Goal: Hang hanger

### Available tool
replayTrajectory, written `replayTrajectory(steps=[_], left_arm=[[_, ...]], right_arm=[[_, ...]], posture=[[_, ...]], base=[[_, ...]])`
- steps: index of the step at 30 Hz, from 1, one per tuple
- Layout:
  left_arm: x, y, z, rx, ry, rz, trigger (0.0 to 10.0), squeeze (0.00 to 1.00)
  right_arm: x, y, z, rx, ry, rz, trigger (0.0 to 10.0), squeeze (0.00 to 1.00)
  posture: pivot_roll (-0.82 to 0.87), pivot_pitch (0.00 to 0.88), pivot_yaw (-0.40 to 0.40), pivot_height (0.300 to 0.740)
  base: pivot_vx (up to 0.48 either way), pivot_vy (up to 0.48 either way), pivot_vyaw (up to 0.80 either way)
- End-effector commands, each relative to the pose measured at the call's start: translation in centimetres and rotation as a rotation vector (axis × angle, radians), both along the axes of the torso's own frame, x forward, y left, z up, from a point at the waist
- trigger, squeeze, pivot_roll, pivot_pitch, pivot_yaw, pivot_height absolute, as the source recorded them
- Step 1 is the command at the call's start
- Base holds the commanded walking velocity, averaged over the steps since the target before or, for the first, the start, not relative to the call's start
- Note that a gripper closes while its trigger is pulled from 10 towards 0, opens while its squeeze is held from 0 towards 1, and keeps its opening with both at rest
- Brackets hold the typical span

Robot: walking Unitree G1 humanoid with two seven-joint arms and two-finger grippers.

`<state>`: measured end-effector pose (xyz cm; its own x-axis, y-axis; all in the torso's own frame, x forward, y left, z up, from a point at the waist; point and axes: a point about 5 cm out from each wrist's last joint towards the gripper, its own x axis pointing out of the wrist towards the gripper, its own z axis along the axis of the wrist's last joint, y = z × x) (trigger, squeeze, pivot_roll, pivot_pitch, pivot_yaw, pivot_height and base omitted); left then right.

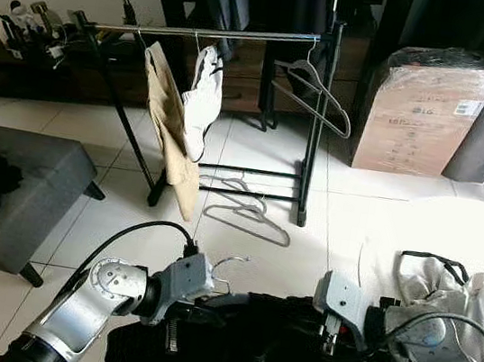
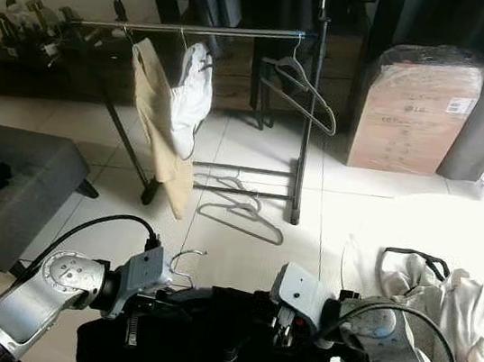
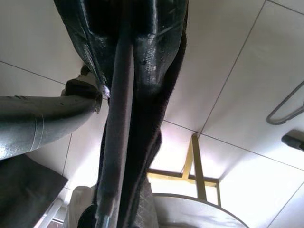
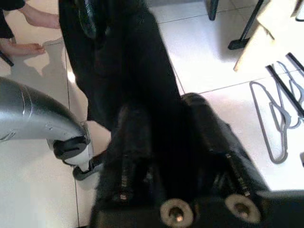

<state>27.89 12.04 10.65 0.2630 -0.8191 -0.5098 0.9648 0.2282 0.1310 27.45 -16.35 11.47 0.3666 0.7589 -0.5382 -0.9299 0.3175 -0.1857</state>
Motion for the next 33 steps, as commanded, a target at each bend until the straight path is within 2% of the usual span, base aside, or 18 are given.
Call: replayTrajectory(steps=[1,4,7,9,11,14,15,16,17,18,23,27,33], left_arm=[[0.0,0.7,-0.3,0.006,0.025,0.040,0.0,0.00],[-0.3,0.7,-0.4,0.006,0.045,0.022,0.0,0.00],[-0.5,0.7,-0.4,0.011,0.052,0.009,0.0,0.00],[-0.4,0.8,-0.4,0.018,0.043,0.034,0.0,0.00],[-0.1,1.1,-0.5,0.021,0.030,0.086,0.0,0.00],[0.0,1.1,-0.5,0.017,0.027,0.102,0.0,0.00],[0.2,1.1,-0.6,0.012,0.011,0.137,0.0,0.00],[0.4,1.1,-0.6,0.011,0.003,0.153,0.0,0.00],[0.5,1.1,-0.7,0.007,-0.005,0.168,0.0,0.00],[0.7,0.9,-0.6,-0.005,-0.013,0.194,0.0,0.00],[1.0,0.3,-0.7,-0.015,-0.023,0.227,0.0,0.00],[1.4,0.2,-0.8,-0.011,-0.040,0.263,0.0,0.00],[2.5,0.1,-0.6,-0.039,-0.061,0.375,0.0,0.00]], right_arm=[[-0.6,1.0,0.1,0.039,0.006,0.055,10.0,1.00],[-0.9,1.1,0.1,0.030,0.027,0.088,10.0,1.00],[-1.1,1.1,-0.3,-0.019,0.048,0.121,10.0,1.00],[-0.9,1.0,-0.4,-0.039,0.039,0.115,10.0,1.00],[-0.1,1.1,0.2,-0.007,-0.013,0.054,10.0,1.00],[0.1,1.1,0.4,-0.001,-0.028,0.043,10.0,1.00],[0.6,1.0,0.6,-0.002,-0.070,-0.020,10.0,0.39],[0.8,1.0,0.7,-0.005,-0.093,-0.052,10.0,0.39],[1.1,0.9,0.8,-0.006,-0.111,-0.095,10.0,0.00],[1.3,1.0,0.8,-0.003,-0.118,-0.160,10.0,0.00],[0.7,1.6,0.9,0.039,-0.137,-0.229,10.0,0.00],[0.3,1.8,0.2,0.010,-0.130,-0.343,10.0,0.00],[-0.9,2.6,-0.4,0.012,-0.088,-0.371,10.0,0.00]], posture=[[-0.16,0.137,0.153,0.740],[-0.16,0.138,0.152,0.740],[-0.16,0.136,0.150,0.740],[-0.16,0.136,0.150,0.740],[-0.16,0.136,0.152,0.740],[-0.16,0.136,0.152,0.740],[-0.16,0.134,0.149,0.740],[-0.16,0.134,0.149,0.740],[-0.16,0.133,0.148,0.740],[-0.16,0.132,0.149,0.740],[-0.17,0.128,0.150,0.740],[-0.18,0.125,0.149,0.740],[-0.18,0.119,0.150,0.740]], base=[[0.000,0.000,0.00],[0.000,0.000,0.00],[0.000,0.000,0.00],[0.000,0.000,0.00],[0.000,0.000,0.00],[0.000,0.000,0.00],[0.000,0.000,0.00],[0.000,0.000,0.00],[0.000,0.000,0.00],[0.000,0.000,0.00],[0.000,0.000,0.00],[0.000,0.000,0.00],[0.000,0.000,0.00]])
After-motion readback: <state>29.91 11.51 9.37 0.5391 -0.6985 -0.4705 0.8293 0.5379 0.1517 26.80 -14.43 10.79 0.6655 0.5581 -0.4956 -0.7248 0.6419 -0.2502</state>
